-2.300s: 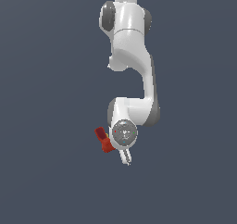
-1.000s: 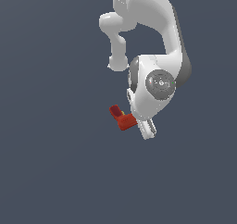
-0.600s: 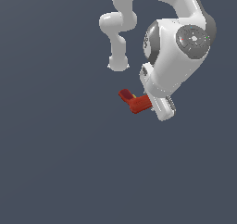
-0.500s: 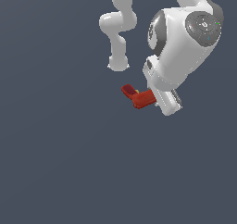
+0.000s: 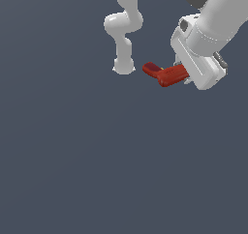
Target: Pick up the object and move it to a goal position.
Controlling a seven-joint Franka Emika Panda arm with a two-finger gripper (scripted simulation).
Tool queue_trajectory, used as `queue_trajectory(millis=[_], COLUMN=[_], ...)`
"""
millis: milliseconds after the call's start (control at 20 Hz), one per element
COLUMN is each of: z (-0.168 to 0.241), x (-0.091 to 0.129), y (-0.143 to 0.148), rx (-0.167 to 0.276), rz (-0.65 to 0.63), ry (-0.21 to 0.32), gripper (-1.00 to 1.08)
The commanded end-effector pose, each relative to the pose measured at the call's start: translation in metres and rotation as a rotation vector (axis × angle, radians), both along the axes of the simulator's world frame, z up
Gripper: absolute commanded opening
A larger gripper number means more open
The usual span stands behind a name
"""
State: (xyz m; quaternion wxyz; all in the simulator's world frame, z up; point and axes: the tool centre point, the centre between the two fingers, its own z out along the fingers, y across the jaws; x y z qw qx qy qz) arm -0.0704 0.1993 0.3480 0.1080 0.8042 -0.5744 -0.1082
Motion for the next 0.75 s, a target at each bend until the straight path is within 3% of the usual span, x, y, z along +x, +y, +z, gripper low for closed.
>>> queue_trajectory(millis=[0, 350, 700], z=[0.024, 0.064, 0.076], x=[-0.009, -0.023, -0.026], y=[0.014, 0.039, 0.047], rx=[0.001, 0.001, 0.001], rz=[0.0, -0.001, -0.001], ry=[-0.003, -0.003, -0.003], gripper=[-1.0, -1.0, -1.0])
